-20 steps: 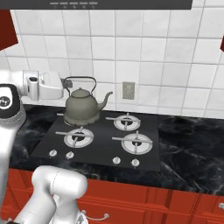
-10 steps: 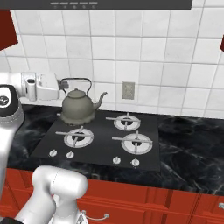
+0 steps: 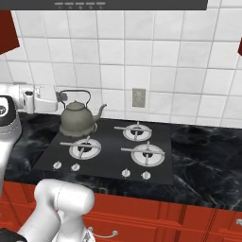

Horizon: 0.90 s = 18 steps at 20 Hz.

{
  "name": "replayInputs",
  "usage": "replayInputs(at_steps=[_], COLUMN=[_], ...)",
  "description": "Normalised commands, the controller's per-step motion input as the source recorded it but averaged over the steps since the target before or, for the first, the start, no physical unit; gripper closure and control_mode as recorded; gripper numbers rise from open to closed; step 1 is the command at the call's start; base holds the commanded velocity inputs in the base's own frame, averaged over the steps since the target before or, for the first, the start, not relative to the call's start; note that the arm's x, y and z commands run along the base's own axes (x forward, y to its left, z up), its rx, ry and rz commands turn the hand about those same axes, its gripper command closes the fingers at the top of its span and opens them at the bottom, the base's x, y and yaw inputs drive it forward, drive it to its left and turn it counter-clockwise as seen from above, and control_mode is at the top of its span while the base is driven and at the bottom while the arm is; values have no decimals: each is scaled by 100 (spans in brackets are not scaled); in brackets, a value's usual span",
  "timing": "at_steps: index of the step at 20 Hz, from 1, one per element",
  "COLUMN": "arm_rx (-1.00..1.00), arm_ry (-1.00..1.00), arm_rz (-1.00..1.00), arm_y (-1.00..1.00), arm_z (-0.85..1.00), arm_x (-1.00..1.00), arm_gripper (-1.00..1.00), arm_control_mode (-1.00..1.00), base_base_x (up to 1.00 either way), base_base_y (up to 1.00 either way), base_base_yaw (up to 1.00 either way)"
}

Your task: Pick the kettle from the cabinet and place it on a stove burner. Then pick the pot from the counter and place it on another stove burner. Finally, turn both burners on.

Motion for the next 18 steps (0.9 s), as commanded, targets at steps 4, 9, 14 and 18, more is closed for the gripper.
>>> replayInputs(at_steps=[4, 9, 14, 18], arm_rx=[0, 0, 0, 0], arm_ry=[8, 3, 0, 0], arm_rz=[0, 0, 0, 0], arm_y=[7, 16, 28, 28], arm_z=[-31, -42, -43, -46], arm_x=[7, 23, 36, 36], arm_gripper=[100, 100, 100, 100], arm_control_mode=[-100, -100, -100, -100], base_base_x=[0, 0, 0, 0], base_base_y=[0, 0, 0, 0], base_base_yaw=[0, 0, 0, 0])
